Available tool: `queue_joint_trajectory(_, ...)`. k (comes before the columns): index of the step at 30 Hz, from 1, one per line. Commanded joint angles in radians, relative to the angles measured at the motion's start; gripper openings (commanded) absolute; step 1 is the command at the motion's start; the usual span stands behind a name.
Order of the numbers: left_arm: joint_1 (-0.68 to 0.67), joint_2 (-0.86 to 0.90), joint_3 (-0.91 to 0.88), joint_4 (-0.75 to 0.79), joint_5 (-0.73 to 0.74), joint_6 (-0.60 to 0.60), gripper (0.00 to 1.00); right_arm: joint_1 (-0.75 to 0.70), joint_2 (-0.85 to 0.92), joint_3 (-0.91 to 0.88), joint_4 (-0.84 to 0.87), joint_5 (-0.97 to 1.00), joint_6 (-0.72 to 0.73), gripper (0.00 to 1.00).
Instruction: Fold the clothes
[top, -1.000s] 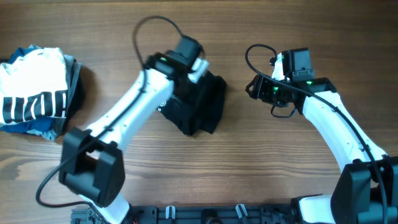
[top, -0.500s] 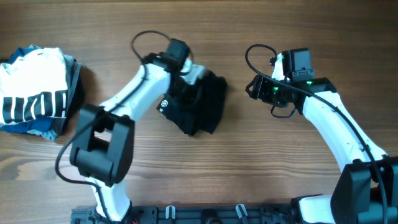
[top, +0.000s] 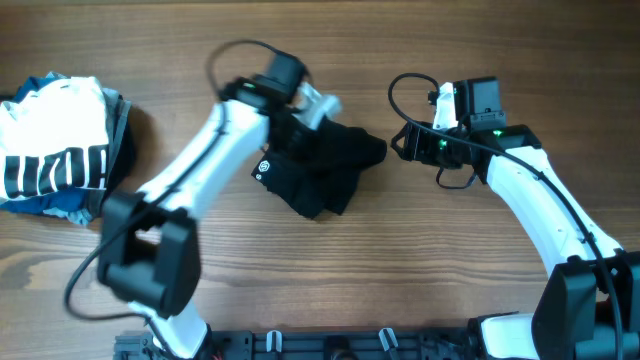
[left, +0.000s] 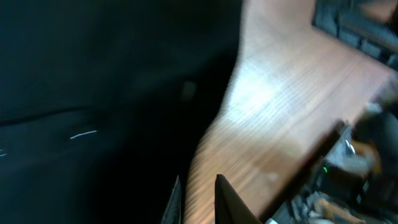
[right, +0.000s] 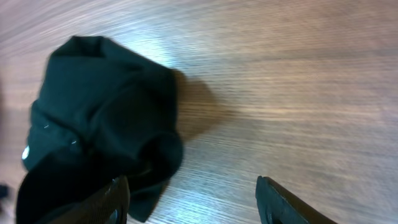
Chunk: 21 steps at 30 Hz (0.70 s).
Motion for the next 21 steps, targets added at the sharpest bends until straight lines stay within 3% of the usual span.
queue_joint_trajectory(1,0.064,-0.048,0.019,-0.025,-0.164,0.010,0.06,0.000,-0.017,0.015,0.021,-0.080,-0.071,0.65)
queue_joint_trajectory(6,0.027,0.014,-0.069,0.010,-0.140,0.002,0.04,0.000,-0.017,0.015,0.029,-0.080,-0.049,0.65)
queue_joint_trajectory(9,-0.058,0.058,-0.126,0.088,0.039,-0.017,0.04,0.000,-0.017,0.015,0.031,-0.080,-0.049,0.65)
queue_joint_trajectory(11,-0.132,0.064,-0.126,0.126,0.078,-0.017,0.04,0.000,-0.017,0.015,0.035,-0.080,-0.048,0.65)
queue_joint_trajectory(14,-0.180,0.055,-0.087,0.117,0.048,-0.017,0.04,0.000,-0.017,0.015,0.040,-0.080,-0.045,0.65)
queue_joint_trajectory(17,-0.131,0.016,0.021,0.014,-0.057,-0.016,0.04,0.003,-0.017,0.014,0.039,-0.115,-0.093,0.61)
queue_joint_trajectory(19,-0.082,-0.012,0.064,-0.029,-0.158,-0.016,0.11,0.021,-0.017,0.014,0.045,-0.190,-0.198,0.52)
queue_joint_trajectory(21,-0.025,-0.035,0.071,-0.032,-0.254,-0.016,0.40,0.055,-0.016,0.013,0.055,-0.212,-0.261,0.48)
